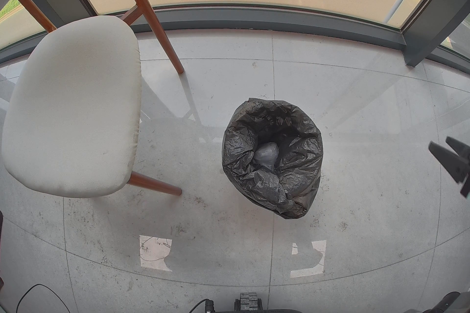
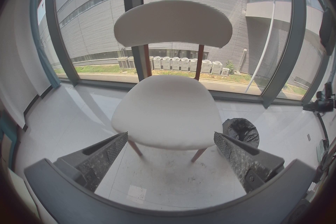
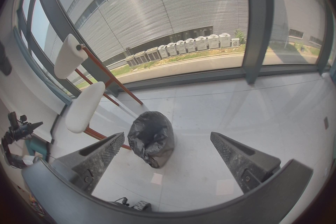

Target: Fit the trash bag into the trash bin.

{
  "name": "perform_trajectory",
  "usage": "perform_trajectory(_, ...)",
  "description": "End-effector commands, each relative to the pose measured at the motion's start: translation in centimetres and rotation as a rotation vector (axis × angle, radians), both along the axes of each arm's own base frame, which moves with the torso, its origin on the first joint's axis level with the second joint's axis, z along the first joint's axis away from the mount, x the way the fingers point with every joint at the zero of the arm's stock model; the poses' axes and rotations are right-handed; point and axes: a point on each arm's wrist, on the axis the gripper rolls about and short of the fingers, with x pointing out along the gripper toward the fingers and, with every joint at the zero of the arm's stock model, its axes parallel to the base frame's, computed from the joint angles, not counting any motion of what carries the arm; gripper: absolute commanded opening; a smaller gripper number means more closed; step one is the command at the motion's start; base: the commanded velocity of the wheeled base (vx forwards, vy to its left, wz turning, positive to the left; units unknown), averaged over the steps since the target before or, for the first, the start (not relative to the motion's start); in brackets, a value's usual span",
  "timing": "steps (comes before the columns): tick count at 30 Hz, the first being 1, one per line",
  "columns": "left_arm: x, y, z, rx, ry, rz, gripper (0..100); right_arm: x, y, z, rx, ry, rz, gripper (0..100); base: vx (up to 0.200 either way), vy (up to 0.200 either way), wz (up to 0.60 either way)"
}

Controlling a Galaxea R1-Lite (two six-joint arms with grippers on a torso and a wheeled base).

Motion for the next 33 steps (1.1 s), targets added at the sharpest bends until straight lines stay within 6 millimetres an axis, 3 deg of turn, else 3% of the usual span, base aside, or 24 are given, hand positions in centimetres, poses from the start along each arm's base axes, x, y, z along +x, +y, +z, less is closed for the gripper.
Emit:
perform_trajectory(1, -0.3, 0.1, -9.3, 0.016, 0.157, 0.053, 100, -10.8, -1.7, -13.6, -0.114, -0.108, -0.363, 100, 0.0, 0.0, 0.0)
perform_trajectory(2, -0.3, 0.1, -9.3, 0.016, 0.157, 0.053, 100, -10.8, -1.7, -13.6, -0.114, -0.108, -0.363, 100, 0.0, 0.0, 0.0)
perform_trajectory(5, -0.1, -0.6, -9.2, 0.186, 0.115, -0.329, 100, -10.8, -1.6, -13.6, -0.132, -0.114, -0.344, 100, 0.0, 0.0, 0.0)
perform_trajectory(7, 0.0, -1.0, -9.2, 0.196, 0.063, -0.447, 100, -10.9, -1.6, -13.6, -0.129, -0.119, -0.34, 100, 0.0, 0.0, 0.0)
perform_trajectory(13, 0.2, -0.9, -9.2, 0.153, 0.041, -0.554, 100, -10.9, -1.6, -13.6, -0.13, -0.119, -0.342, 100, 0.0, 0.0, 0.0)
perform_trajectory(15, 0.6, -1.0, -9.1, 0.152, 0.095, -0.532, 100, -10.8, -1.6, -13.6, -0.13, -0.116, -0.343, 100, 0.0, 0.0, 0.0)
perform_trajectory(18, 1.0, -1.2, -9.1, 0.088, 0.166, -0.333, 100, -10.8, -1.6, -13.7, -0.13, -0.116, -0.343, 100, 0.0, 0.0, 0.0)
perform_trajectory(23, 1.3, -1.1, -9.4, 0.051, 0.121, -0.123, 100, -10.9, -1.6, -13.6, -0.128, -0.119, -0.342, 100, 0.0, 0.0, 0.0)
perform_trajectory(33, 1.3, -1.3, -9.4, 0.047, 0.137, 0.047, 100, -10.9, -1.6, -13.6, -0.128, -0.119, -0.342, 100, 0.0, 0.0, 0.0)
